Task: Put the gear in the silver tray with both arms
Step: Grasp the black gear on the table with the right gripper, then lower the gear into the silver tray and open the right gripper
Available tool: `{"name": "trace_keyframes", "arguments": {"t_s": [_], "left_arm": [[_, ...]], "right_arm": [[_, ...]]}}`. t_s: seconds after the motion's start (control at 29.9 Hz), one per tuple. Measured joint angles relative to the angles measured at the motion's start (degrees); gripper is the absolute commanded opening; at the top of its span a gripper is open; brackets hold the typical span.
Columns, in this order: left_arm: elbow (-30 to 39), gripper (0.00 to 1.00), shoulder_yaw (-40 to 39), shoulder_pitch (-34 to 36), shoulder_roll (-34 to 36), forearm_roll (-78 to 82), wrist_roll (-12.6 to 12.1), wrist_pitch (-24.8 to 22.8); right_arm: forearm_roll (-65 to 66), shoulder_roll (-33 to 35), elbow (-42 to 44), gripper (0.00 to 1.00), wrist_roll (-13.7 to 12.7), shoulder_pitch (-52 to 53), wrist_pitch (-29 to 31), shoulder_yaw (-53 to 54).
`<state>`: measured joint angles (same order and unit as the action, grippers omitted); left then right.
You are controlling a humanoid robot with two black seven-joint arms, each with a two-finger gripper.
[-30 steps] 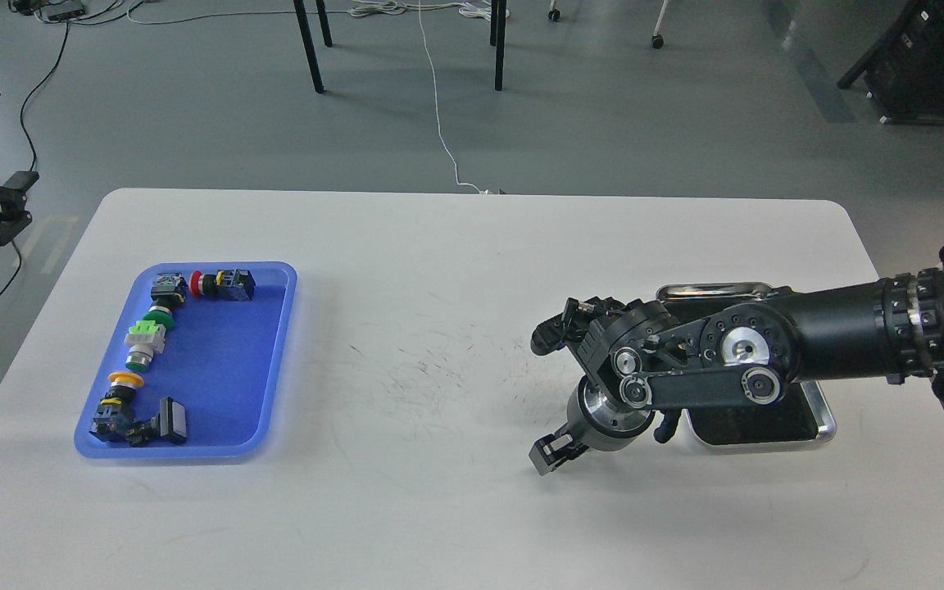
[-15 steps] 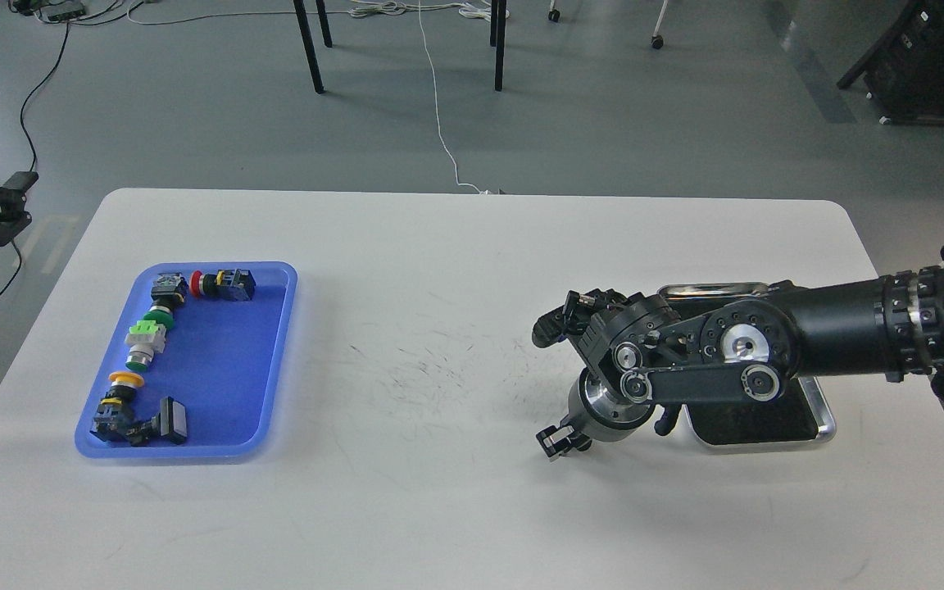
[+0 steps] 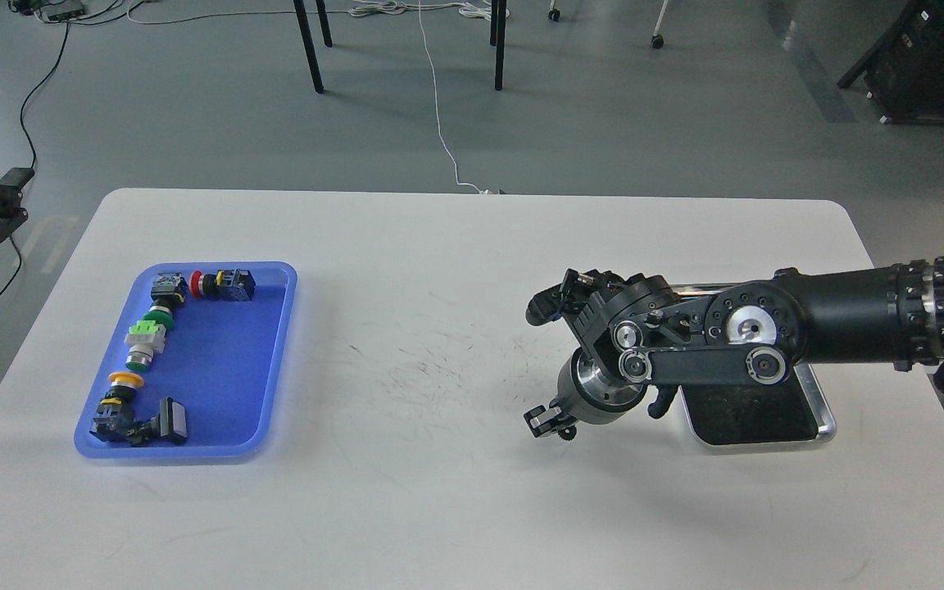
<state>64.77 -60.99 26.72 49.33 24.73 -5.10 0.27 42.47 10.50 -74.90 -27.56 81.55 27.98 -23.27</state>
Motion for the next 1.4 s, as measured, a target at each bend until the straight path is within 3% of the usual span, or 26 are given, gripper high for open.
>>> {"name": "trace_keyframes", "arguments": {"t_s": [0.23, 0.64, 1.04, 1.4], "left_arm": [[0.0, 0.98, 0.0, 0.1, 0.2, 0.1, 0.0, 0.0], [-1.1, 0.98, 0.6, 0.2, -0.1, 0.1, 0.1, 0.0], [-1.2, 0.98, 0.7, 0.8, 0.0, 0.1, 0.0, -0.1], [-1.2, 0.98, 0.7, 0.9, 0.1, 0.1, 0.0, -0.1]], "right_arm": [[-0.1, 7.1, -1.1, 0.08, 0.0, 1.5, 0.0, 8.6], [2.1, 31.9, -0.1, 0.07, 1.0, 2.3, 0.0, 13.4], [11.1, 34.5, 1.8, 0.06, 1.6, -13.0, 0.0, 17.3], [11.7, 32.7, 2.1, 0.06, 1.6, -18.1, 0.0, 17.6]]}}
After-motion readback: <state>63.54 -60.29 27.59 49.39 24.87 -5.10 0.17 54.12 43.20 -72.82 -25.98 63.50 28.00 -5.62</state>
